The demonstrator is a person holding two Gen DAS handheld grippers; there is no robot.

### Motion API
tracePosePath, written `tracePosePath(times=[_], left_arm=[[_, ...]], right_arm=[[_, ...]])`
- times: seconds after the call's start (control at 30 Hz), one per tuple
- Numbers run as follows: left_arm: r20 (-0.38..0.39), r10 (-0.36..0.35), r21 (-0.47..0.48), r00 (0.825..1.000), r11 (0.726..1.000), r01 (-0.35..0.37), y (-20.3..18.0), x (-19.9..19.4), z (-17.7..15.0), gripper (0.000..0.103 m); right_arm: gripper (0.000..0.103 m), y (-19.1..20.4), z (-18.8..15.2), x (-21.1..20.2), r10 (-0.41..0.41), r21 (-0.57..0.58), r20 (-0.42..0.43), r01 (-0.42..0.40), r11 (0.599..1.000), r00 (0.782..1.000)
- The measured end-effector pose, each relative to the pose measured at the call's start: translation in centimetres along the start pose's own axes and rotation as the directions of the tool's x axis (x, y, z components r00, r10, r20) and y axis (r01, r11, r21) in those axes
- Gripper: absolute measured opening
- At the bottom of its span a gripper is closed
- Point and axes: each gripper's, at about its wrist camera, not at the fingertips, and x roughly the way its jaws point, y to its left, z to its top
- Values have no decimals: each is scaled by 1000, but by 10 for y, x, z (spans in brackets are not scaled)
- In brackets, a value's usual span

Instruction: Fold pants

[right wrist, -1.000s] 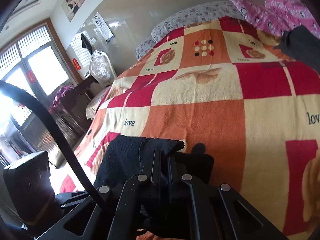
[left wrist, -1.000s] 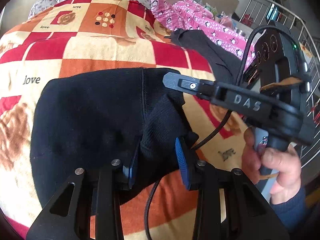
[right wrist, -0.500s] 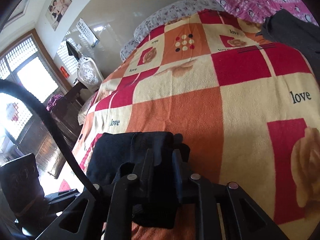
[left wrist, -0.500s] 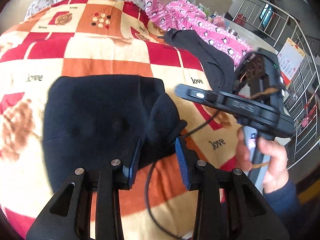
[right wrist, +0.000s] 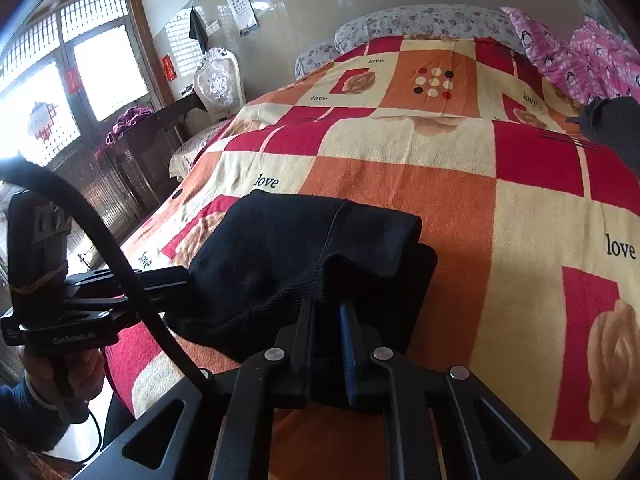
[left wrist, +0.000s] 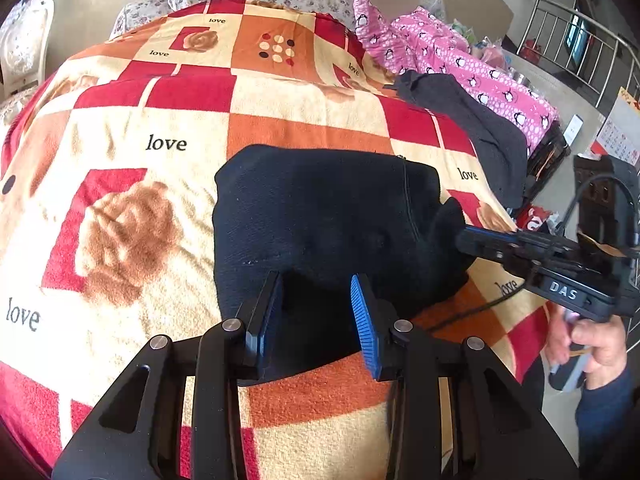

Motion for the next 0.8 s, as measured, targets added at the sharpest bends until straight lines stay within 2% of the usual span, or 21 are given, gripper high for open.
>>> tracePosePath(times=[0.1, 0.17, 0.23, 0.3, 0.33, 0.4, 0.43, 0.5, 0.53, 0.6, 0.67, 0.73, 0.8], left_arm=[[5, 28, 13, 1000, 1000, -28, -2, 5, -2, 33], [11, 48, 32, 999, 998, -48, -6, 8, -2, 37], [14, 49, 39, 999, 998, -49, -8, 10, -1, 44], [17, 51, 43, 999, 998, -52, -9, 10, -1, 44], [17, 51, 44, 999, 998, -52, -8, 10, -1, 44], [16, 44, 34, 999, 998, -44, -7, 10, -1, 44], [15, 40, 29, 999, 999, -41, -7, 10, 0, 44], [14, 35, 25, 999, 999, -35, -6, 10, 0, 44], [14, 33, 24, 999, 999, -34, -6, 10, 0, 44], [10, 39, 23, 999, 999, -39, -5, 12, 0, 46], [7, 38, 19, 999, 999, -38, -4, 13, 1, 46], [9, 32, 13, 999, 999, -32, -3, 12, 0, 46], [11, 32, 16, 999, 999, -32, -3, 13, 0, 47]], right_arm=[[6, -9, -12, -1, -67, 13, -43, 67, 998, 997], [6, -15, -20, 4, -81, 37, -64, 84, 996, 995], [6, -17, -19, -2, -75, 65, -32, 77, 995, 997], [8, -18, -13, -14, -65, 94, 22, 63, 994, 998], [13, -18, -8, -18, -49, 98, 43, 45, 994, 998], [42, -15, 2, -16, 4, 87, 52, -9, 996, 999], [61, -14, 6, -11, 24, 81, 51, -28, 996, 998], [63, -13, 12, 3, 49, 60, 30, -50, 997, 998], [61, -12, 13, 9, 62, 54, 18, -63, 997, 998], [38, -9, 16, 19, 113, 40, 5, -113, 993, 994], [18, -1, 17, 20, 68, -9, 18, -67, 998, 998], [7, 2, 14, 9, 57, -24, 22, -56, 998, 998], [5, 4, 6, -4, 36, -52, 22, -35, 998, 999]])
